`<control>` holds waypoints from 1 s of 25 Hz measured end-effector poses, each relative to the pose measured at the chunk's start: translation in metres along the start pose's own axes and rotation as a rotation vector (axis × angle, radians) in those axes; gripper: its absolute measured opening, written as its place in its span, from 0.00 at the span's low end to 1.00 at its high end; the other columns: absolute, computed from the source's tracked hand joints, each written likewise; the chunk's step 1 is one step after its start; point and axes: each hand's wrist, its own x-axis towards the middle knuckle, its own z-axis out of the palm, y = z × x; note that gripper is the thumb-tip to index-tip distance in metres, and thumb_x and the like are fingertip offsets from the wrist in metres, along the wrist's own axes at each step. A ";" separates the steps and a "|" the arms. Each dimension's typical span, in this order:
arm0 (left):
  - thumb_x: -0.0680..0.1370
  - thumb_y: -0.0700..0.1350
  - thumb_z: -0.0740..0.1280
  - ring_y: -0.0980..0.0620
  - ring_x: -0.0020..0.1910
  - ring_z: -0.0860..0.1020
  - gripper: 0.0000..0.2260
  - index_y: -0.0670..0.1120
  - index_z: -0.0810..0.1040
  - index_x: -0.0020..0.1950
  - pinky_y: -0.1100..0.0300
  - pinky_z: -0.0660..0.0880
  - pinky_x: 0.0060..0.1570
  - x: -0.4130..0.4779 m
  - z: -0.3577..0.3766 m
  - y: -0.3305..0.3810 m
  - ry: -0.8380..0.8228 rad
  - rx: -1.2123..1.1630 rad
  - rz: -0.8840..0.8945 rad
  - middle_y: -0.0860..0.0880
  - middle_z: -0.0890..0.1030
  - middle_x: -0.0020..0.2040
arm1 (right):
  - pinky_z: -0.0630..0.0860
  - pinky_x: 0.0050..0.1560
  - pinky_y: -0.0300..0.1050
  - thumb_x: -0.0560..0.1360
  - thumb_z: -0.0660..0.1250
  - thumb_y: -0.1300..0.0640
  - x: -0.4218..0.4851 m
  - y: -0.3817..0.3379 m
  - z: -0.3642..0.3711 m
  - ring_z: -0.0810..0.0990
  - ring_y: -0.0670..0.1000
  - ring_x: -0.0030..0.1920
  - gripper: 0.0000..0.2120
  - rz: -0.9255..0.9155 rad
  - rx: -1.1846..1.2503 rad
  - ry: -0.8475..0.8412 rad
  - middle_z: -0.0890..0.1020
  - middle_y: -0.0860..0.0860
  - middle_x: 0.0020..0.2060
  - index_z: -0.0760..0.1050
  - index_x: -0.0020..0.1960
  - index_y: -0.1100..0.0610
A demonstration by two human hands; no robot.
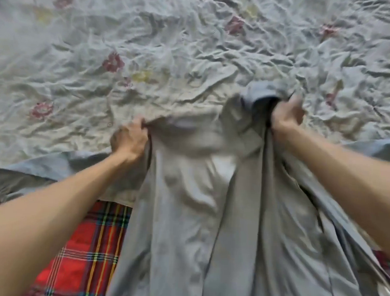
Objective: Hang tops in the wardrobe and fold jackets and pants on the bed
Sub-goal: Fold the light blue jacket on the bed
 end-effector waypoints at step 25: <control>0.81 0.50 0.67 0.43 0.49 0.84 0.11 0.44 0.82 0.53 0.49 0.78 0.53 -0.330 0.025 -0.167 -0.506 -1.112 -0.734 0.43 0.86 0.49 | 0.70 0.33 0.47 0.72 0.61 0.58 -0.437 0.268 -0.080 0.72 0.52 0.36 0.04 -1.031 -0.533 -0.706 0.74 0.49 0.35 0.74 0.42 0.52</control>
